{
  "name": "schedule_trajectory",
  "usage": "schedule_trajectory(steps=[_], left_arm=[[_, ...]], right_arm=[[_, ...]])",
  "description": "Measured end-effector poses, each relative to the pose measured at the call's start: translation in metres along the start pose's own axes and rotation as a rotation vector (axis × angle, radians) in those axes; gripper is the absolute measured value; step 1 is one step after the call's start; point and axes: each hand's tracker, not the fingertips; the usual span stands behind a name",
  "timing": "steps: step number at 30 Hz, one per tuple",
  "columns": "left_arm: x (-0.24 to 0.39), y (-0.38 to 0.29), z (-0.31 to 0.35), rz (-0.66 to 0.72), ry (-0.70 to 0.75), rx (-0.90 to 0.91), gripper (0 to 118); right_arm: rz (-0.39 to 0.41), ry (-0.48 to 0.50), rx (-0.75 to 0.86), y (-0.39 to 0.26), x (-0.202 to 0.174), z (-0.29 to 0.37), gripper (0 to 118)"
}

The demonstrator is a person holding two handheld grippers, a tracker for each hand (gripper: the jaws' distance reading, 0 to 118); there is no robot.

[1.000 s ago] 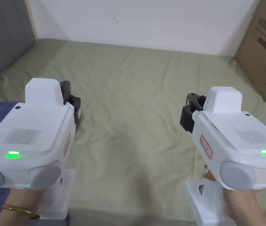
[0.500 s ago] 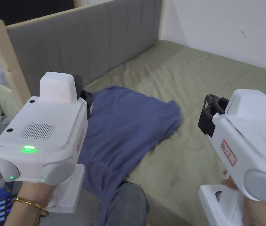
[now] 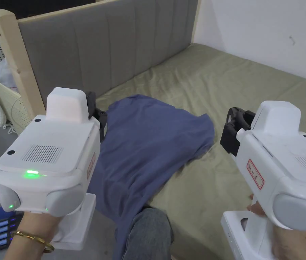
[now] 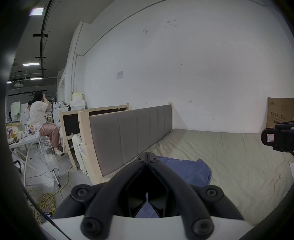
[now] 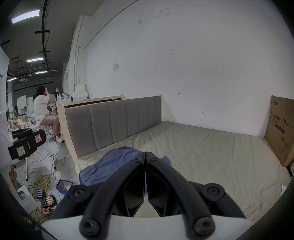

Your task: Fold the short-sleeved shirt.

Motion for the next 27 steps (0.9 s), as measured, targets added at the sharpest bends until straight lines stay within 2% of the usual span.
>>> schedule_trajectory(steps=[2,5,6,7,8,9,10,14,18,21,27], left_arm=[[0.003,-0.001,-0.004,0.003,-0.009,-0.006,19],[0.004,0.000,-0.019,0.024,-0.033,-0.070,33],[0.005,0.000,-0.028,0.026,-0.059,-0.102,52],[0.006,0.000,-0.038,0.029,-0.077,-0.112,78],[0.008,0.001,-0.047,0.030,-0.099,-0.127,97],[0.010,0.002,-0.058,0.026,-0.133,-0.153,113],[0.012,0.003,-0.071,0.025,-0.149,-0.157,118],[0.026,0.010,-0.124,-0.049,-0.229,-0.232,118],[0.051,0.003,-0.204,-0.046,-0.269,-0.358,118],[0.073,-0.017,-0.267,-0.029,-0.318,-0.544,118],[0.130,-0.071,-0.380,-0.088,-0.343,-0.810,118]], right_arm=[[0.000,-0.006,0.001,0.000,0.002,0.001,0],[-0.001,-0.015,0.000,0.000,0.006,0.001,0],[-0.004,-0.016,-0.001,0.000,0.008,0.001,0],[-0.007,-0.019,-0.002,0.000,0.010,0.002,0],[-0.010,-0.021,-0.002,-0.001,0.011,0.002,0],[-0.010,-0.023,-0.002,0.000,0.013,0.003,0],[-0.009,-0.026,-0.002,0.000,0.016,0.002,0],[-0.020,-0.042,-0.007,0.000,0.028,-0.002,0],[-0.043,-0.081,-0.022,-0.002,0.048,-0.015,0],[-0.061,-0.109,-0.036,-0.007,0.065,-0.025,0],[-0.064,-0.159,-0.101,-0.022,0.098,-0.051,0]])
